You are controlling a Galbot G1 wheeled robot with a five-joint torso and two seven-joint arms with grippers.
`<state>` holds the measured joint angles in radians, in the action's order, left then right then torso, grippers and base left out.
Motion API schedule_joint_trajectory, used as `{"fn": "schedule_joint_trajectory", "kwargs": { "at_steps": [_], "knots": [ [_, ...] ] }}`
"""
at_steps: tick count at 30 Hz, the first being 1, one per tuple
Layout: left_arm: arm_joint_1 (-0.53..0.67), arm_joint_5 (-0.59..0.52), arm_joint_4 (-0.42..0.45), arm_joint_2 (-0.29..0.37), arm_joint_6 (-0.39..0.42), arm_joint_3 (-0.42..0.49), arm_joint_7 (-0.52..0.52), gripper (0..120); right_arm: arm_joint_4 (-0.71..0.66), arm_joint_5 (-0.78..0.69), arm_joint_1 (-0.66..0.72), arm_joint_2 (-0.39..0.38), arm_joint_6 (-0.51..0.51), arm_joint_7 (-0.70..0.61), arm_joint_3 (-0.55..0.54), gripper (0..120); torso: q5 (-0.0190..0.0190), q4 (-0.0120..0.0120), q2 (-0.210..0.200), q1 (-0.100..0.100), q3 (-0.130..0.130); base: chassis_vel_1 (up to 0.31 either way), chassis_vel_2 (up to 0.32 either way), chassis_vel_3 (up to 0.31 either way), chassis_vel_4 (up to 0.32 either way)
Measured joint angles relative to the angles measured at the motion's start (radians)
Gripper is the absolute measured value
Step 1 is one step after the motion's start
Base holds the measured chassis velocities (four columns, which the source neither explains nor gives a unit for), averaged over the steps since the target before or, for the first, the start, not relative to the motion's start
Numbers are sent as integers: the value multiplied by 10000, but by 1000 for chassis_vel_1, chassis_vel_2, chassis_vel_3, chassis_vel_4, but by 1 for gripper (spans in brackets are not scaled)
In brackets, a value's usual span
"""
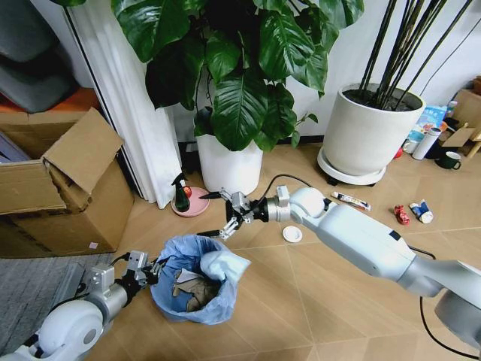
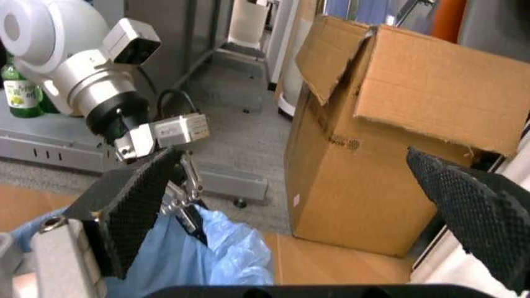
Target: Pick up the trash bin and place the garbage on the floor into it.
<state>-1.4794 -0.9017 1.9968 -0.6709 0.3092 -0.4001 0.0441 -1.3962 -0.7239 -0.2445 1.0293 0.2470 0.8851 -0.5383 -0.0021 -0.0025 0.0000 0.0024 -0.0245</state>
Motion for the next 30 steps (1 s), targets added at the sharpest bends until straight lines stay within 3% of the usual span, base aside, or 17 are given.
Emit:
{"fn": "schedule_joint_trajectory", "kwargs": {
  "at_steps": [6, 12, 14, 16, 17, 22, 30],
  "knots": [
    [-118, 20, 48, -37, -16, -42, -29, 0, -10, 2, -128, -200, 67, -243, 232, 100, 2, 2, 0, 0, 0, 0, 0, 0, 0],
    [-276, 196, 57, -87, -100, -52, -190, 0, -221, 98, -1530, -896, -102, -1534, 1728, 100, 5, -2, 0, -1, 1, 0, 0, 0, 0],
    [-230, 289, -93, -213, -121, 88, -219, 0, -519, 76, -3143, -1344, -418, -2991, 3041, 100, 6, -3, 0, 0, 1, 0, 0, 0, 0],
    [-180, 287, -137, -282, -124, 95, -219, 0, -568, 103, -3668, -1433, -499, -3414, 3513, 100, 2, -4, 0, -1, 2, 0, 0, 0, 0],
    [-87, 255, -207, -390, -129, 89, -216, 0, -575, 276, -4614, -1503, -585, -3924, 4331, 100, 3, -3, 1, -1, 2, 0, 0, 0, 0],
    [26, 93, -253, -465, -132, -14, -181, 0, -351, 1070, -6923, -1287, -808, -4974, 6436, 100, 10, -7, 0, -1, 2, 0, 0, 0, 0],
    [-111, 79, -129, -595, -133, -212, -124, 0, -170, 1811, -8960, -333, -387, -6457, 8884, 100, -4, 2, 1, -2, 2, 0, 0, 0, 0]
  ]
}}
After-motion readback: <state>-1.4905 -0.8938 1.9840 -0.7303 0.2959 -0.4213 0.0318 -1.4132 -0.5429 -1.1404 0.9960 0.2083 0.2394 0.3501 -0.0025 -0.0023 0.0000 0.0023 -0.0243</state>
